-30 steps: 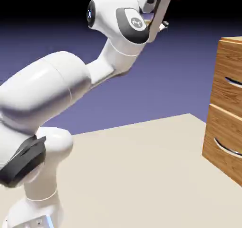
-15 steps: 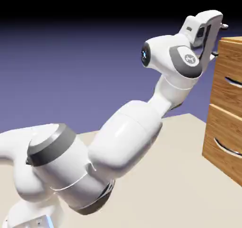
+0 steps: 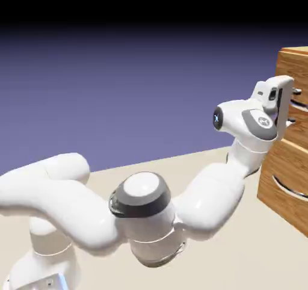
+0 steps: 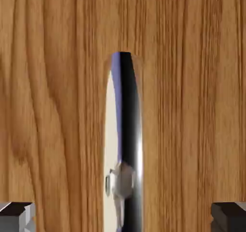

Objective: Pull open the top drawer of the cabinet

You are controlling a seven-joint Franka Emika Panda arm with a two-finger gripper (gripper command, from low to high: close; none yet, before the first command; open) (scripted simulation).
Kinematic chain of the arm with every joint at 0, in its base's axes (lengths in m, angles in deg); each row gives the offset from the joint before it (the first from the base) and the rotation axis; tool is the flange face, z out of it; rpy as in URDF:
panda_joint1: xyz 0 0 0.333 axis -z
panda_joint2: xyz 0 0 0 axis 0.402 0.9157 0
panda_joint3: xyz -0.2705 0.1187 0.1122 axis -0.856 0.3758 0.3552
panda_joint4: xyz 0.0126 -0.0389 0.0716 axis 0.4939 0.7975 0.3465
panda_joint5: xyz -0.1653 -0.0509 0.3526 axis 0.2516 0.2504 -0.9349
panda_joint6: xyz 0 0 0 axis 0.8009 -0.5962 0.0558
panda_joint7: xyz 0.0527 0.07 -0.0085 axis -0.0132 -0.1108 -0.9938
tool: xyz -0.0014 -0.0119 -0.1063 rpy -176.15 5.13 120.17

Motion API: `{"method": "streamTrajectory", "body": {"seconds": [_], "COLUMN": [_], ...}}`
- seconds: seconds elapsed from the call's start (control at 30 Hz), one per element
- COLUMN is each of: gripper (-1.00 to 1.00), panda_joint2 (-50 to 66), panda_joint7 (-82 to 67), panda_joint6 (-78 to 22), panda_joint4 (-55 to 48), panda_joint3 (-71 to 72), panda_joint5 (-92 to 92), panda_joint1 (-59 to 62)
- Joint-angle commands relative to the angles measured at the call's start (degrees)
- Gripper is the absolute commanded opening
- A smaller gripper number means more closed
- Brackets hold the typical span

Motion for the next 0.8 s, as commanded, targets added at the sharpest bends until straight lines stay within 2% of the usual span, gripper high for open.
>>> {"method": "streamTrajectory", "body": {"seconds": [0.0, 0.03, 0.07, 0.77], "gripper": [0.00, 0.00, -1.00, -1.00], "panda_joint2": [0.10, 0.14, 0.14, -2.36], "panda_joint7": [-0.34, -0.45, -0.45, 4.44], "panda_joint6": [0.70, 0.92, 0.92, -10.60], "panda_joint4": [-2.08, -2.74, -2.74, 38.78], "panda_joint3": [-0.08, -0.10, -0.10, 2.52], "panda_joint5": [-0.08, -0.11, -0.11, -1.69], "panda_joint1": [-1.38, -1.81, -1.81, 28.17]}}
